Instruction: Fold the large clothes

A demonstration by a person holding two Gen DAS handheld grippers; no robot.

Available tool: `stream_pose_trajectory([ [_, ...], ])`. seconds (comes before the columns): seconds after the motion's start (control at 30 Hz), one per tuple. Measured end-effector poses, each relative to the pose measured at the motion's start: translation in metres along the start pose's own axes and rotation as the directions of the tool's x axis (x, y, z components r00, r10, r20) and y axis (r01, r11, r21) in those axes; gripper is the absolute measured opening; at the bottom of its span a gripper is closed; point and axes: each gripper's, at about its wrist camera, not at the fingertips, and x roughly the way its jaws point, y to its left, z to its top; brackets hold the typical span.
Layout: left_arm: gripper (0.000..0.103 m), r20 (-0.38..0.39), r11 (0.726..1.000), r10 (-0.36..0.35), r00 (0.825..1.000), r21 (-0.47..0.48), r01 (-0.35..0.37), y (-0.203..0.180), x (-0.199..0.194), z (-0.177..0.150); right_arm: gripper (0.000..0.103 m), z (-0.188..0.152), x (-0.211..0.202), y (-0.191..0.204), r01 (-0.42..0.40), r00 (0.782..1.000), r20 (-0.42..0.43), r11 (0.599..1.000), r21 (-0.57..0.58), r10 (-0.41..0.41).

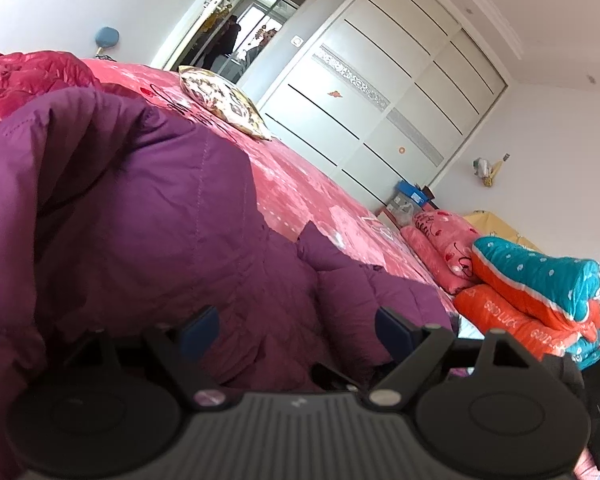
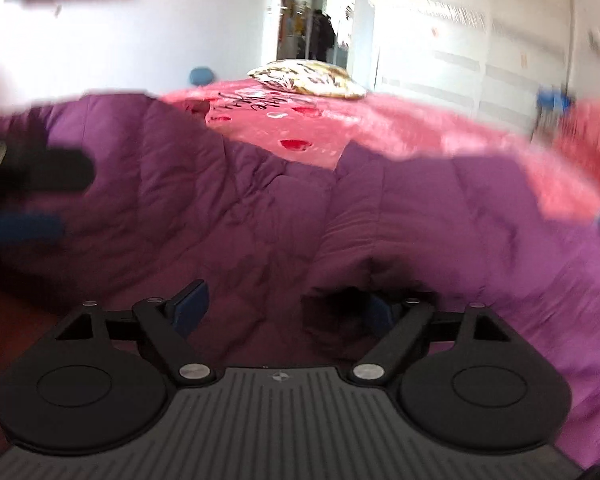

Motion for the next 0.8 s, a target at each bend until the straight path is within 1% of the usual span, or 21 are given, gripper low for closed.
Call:
stream_pose_trajectory([
  [0.07,0.086,0.019,1.0,0.002,1.0,-0.008,-0.002,0.002,-0.003,0.003,0.101,0.004,-0.002,0.007,0.082,0.997,0.02,0.986,-0.147,-0.079],
  [0.1,0.086,0.029,1.0,0.004,1.0,-0.008,-0.003,0.002,-0.004,0.004,0.101,0.011,0.0,0.006,0.113,0.994,0.035,0.969,-0.218,-0.108],
  [0.13,0.086,0.039,1.0,0.009,0.999,-0.007,-0.009,0.002,-0.005,0.005,0.101,0.016,0.002,0.007,0.135,0.991,0.052,0.95,-0.28,-0.126],
  [0.17,0.087,0.045,1.0,0.015,0.999,-0.007,-0.014,0.003,-0.006,0.006,0.101,0.023,0.004,0.008,0.141,0.99,0.062,0.934,-0.327,-0.128],
  [0.23,0.087,0.061,1.0,0.028,0.998,-0.013,-0.027,0.006,-0.009,0.008,0.102,0.037,0.011,0.005,0.107,0.994,0.058,0.925,-0.365,-0.092],
  [0.3,0.087,0.082,0.999,0.03,0.996,-0.033,-0.028,0.01,-0.013,0.012,0.103,0.049,0.017,0.008,0.043,0.999,0.046,0.919,-0.391,-0.027],
  [0.33,0.087,0.093,0.999,0.027,0.995,-0.043,-0.023,0.012,-0.014,0.014,0.103,0.052,0.02,0.012,0.0,0.999,0.034,0.909,-0.418,0.015],
  [0.4,0.088,0.115,0.998,0.028,0.993,-0.059,-0.021,0.016,-0.018,0.018,0.103,0.05,0.026,0.021,-0.066,0.997,0.005,0.88,-0.471,0.078],
  [0.47,0.088,0.123,0.997,0.033,0.992,-0.072,-0.024,0.02,-0.019,0.022,0.103,0.044,0.026,0.032,-0.12,0.992,-0.04,0.85,-0.513,0.116],
  [0.5,0.088,0.119,0.996,0.034,0.992,-0.081,-0.024,0.021,-0.018,0.023,0.103,0.039,0.026,0.035,-0.134,0.991,-0.052,0.839,-0.528,0.126],
  [0.53,0.088,0.116,0.996,0.034,0.993,-0.088,-0.024,0.023,-0.017,0.024,0.103,0.035,0.023,0.034,-0.131,0.991,-0.053,0.839,-0.529,0.121],
  [0.57,0.088,0.111,0.995,0.034,0.993,-0.092,-0.024,0.024,-0.017,0.024,0.103,0.033,0.022,0.032,-0.128,0.992,-0.054,0.847,-0.515,0.116],
  [0.6,0.088,0.105,0.996,0.035,0.994,-0.091,-0.026,0.023,-0.016,0.023,0.103,0.03,0.02,0.027,-0.13,0.992,-0.057,0.865,-0.484,0.116],
  [0.67,0.089,0.093,0.996,0.033,0.995,-0.081,-0.025,0.022,-0.014,0.023,0.103,0.029,0.013,0.012,-0.129,0.992,-0.044,0.913,-0.388,0.122],
  [0.7,0.089,0.088,0.997,0.029,0.996,-0.077,-0.022,0.022,-0.013,0.022,0.103,0.029,0.007,0.003,-0.119,0.993,-0.027,0.93,-0.347,0.117],
  [0.77,0.089,0.074,0.998,0.027,0.997,-0.062,-0.022,0.02,-0.011,0.02,0.103,0.032,0.001,-0.019,-0.074,0.997,0.015,0.969,-0.235,0.08],
  [0.8,0.089,0.066,0.998,0.029,0.997,-0.054,-0.026,0.019,-0.009,0.019,0.103,0.034,-0.003,-0.035,-0.061,0.997,0.032,0.986,-0.156,0.067],
])
